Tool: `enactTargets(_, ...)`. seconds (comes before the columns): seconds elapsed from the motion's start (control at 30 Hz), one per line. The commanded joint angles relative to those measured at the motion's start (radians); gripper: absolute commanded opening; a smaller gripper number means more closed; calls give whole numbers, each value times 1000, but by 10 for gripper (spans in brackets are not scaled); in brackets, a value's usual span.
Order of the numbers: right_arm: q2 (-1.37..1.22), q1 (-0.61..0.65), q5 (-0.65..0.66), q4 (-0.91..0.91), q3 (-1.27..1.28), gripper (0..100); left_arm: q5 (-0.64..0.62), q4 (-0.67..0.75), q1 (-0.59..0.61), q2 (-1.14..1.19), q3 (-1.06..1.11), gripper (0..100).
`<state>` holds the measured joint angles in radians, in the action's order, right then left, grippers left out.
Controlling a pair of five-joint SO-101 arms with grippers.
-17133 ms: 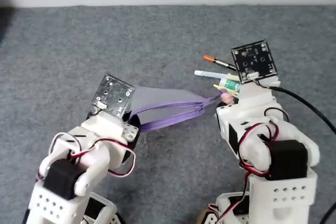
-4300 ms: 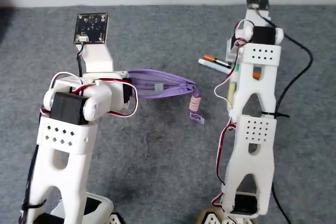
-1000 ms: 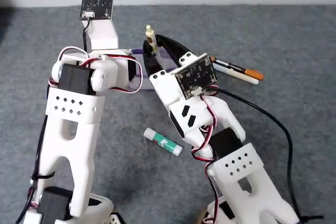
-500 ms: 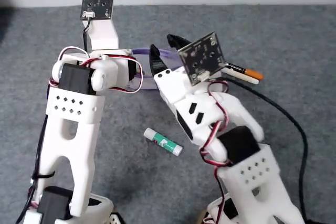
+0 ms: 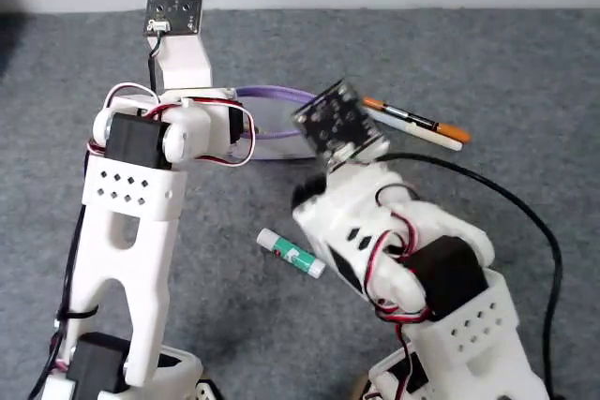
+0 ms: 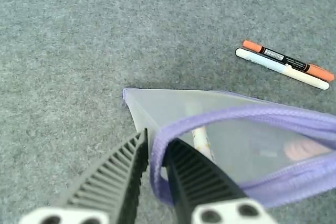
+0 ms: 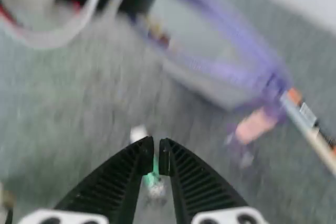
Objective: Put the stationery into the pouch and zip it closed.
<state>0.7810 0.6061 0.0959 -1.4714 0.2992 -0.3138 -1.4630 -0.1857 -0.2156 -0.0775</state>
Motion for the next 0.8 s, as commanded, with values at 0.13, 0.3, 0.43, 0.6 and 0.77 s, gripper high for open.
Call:
enactTargets(0.13, -93, 12, -12, 119, 229, 68, -11, 9, 11, 14, -12, 32)
enactTargets(0.3, -168, 18, -3, 262, 354, 195, -11, 9, 78, 8, -12, 32)
enactTargets(0.43, -243, 64, -3, 337, 394, 202, -11, 6, 87, 8, -12, 32)
enactTargets(0.6, -366, 131, -3, 461, 394, 202, -11, 9, 86, 8, -12, 32)
enactTargets(0.77, -549, 131, -3, 573, 394, 202, -11, 9, 87, 8, -12, 32)
